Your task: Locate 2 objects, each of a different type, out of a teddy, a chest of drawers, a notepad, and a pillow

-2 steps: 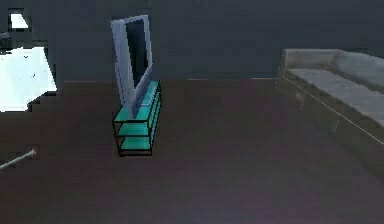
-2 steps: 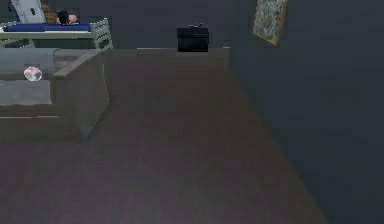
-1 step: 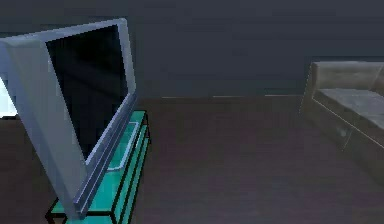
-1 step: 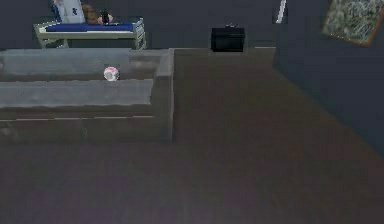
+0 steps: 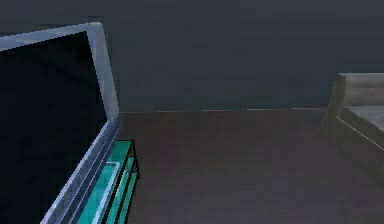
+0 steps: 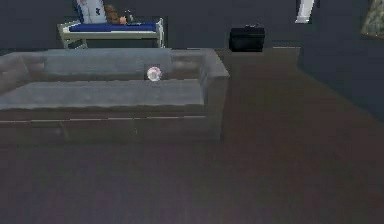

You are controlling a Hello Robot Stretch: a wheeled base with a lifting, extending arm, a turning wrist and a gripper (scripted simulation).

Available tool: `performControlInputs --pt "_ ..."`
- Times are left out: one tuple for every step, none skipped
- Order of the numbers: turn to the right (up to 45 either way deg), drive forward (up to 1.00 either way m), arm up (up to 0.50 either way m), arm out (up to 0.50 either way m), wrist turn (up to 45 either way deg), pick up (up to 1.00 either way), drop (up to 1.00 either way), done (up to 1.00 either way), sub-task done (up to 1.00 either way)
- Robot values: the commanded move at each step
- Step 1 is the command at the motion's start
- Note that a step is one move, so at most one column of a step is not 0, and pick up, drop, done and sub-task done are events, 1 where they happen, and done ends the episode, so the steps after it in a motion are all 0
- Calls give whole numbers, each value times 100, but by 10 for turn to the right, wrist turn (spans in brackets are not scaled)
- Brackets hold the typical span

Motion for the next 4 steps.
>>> performControlInputs --pt "0 100 0 0 0 0 0 0 0" --pt "-30 0 0 0 0 0 0 0 0" --pt "0 60 0 0 0 0 0 0 0" --pt "-390 0 0 0 0 0 0 0 0"
